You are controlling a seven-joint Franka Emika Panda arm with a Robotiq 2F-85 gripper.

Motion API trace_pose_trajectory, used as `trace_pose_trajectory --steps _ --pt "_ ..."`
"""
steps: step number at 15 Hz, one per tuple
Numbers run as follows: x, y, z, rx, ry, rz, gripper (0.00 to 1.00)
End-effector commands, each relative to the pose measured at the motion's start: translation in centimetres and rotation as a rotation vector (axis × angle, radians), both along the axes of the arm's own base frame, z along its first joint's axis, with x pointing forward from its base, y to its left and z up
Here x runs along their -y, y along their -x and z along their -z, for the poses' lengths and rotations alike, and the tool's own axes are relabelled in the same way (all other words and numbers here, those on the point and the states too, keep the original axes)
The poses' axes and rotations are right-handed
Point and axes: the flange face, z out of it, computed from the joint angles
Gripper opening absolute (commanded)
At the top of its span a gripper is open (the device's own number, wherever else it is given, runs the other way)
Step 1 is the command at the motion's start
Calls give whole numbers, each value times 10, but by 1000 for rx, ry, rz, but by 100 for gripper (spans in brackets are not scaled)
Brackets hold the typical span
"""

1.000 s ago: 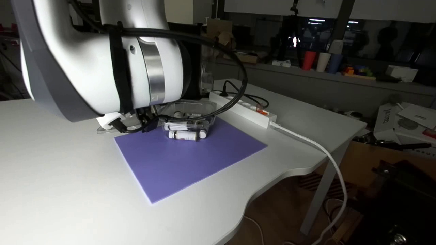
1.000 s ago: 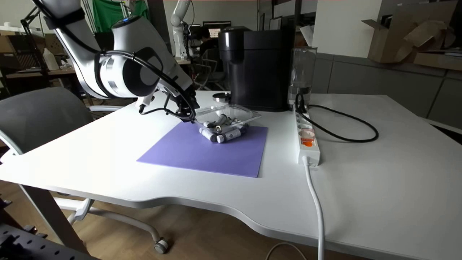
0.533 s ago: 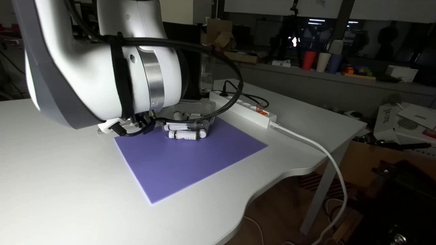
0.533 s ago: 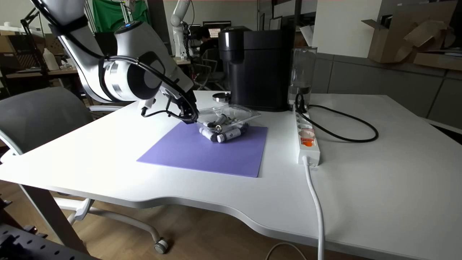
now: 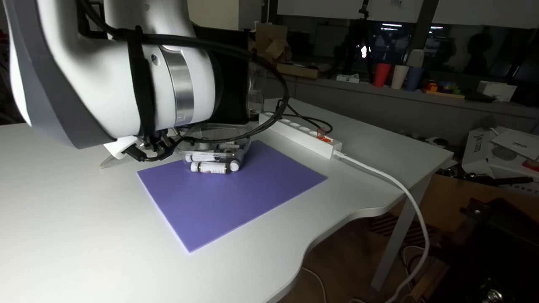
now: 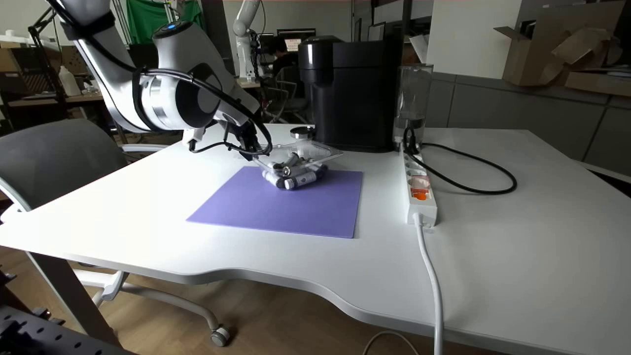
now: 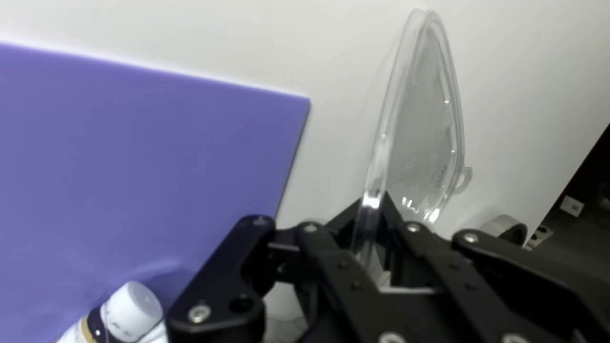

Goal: Close the lid on the clear container

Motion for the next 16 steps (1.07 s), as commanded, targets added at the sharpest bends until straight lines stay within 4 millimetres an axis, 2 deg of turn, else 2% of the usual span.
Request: trace_pose_trajectory --steps 1,4,7,12,16 --pt "-6 7 -13 -14 -15 -144 1" --pt "1 16 -14 -29 -40 -263 1" --pt "21 36 -6 -58 -62 -363 1" --pt "74 83 11 -121 -55 -442 1" --pt "126 102 0 -116 -3 -444 1"
